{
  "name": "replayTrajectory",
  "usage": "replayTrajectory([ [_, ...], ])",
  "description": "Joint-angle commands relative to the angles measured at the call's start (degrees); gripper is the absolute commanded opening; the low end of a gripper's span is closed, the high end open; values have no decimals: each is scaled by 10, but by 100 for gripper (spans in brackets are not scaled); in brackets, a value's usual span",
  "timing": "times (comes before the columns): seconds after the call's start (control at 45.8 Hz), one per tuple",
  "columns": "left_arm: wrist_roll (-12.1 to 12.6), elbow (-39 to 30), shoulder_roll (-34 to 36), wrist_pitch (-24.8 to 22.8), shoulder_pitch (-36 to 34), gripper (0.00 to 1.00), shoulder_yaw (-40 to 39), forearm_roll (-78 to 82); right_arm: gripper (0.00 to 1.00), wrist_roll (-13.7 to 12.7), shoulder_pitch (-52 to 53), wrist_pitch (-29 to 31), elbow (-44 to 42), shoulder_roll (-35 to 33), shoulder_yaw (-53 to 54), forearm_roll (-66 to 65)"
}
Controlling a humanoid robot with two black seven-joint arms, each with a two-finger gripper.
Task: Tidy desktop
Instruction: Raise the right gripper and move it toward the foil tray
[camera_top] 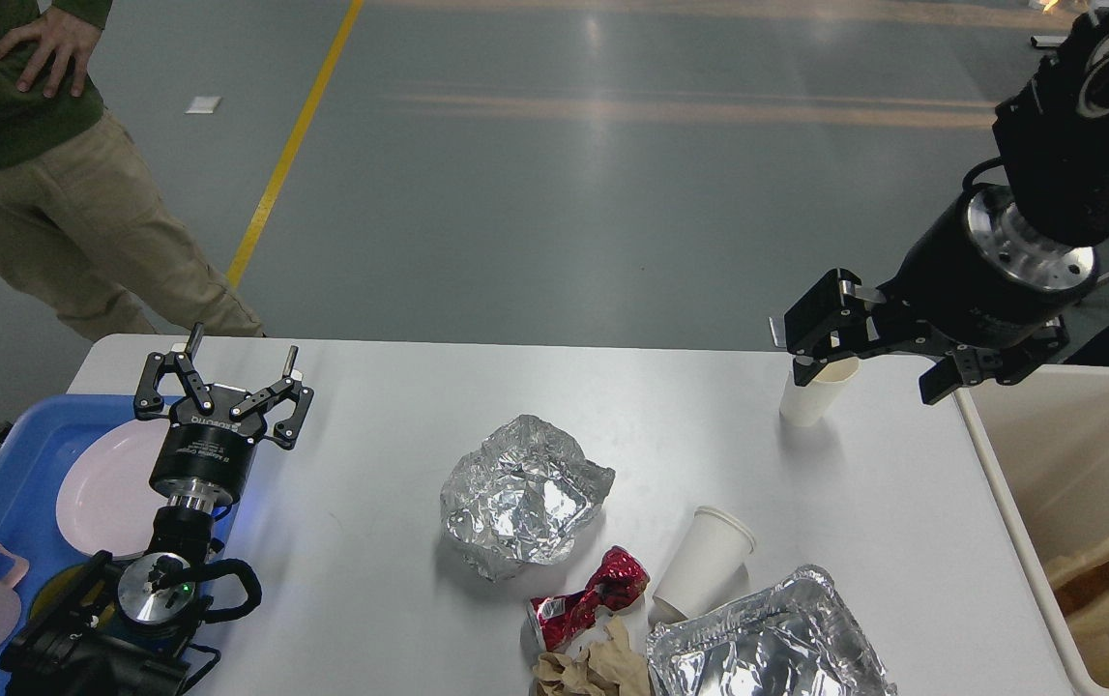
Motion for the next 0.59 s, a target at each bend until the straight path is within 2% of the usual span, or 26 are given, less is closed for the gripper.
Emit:
replayTrajectory([
  [0.0, 0, -1, 0, 0, 0, 96, 0, 0, 100, 0, -29, -5, 3, -8, -1, 2],
  [0.175, 0, -1, 0, 0, -1, 96, 0, 0, 100, 0, -47, -10, 1, -23, 2, 0],
  [0.306, 0, -1, 0, 0, -1, 96, 0, 0, 100, 1, -106, -22, -8, -22, 11, -3],
  [0.568, 0, -1, 0, 0, 0, 96, 0, 0, 100, 0, -273, -128, -39, -14, 58, 2],
])
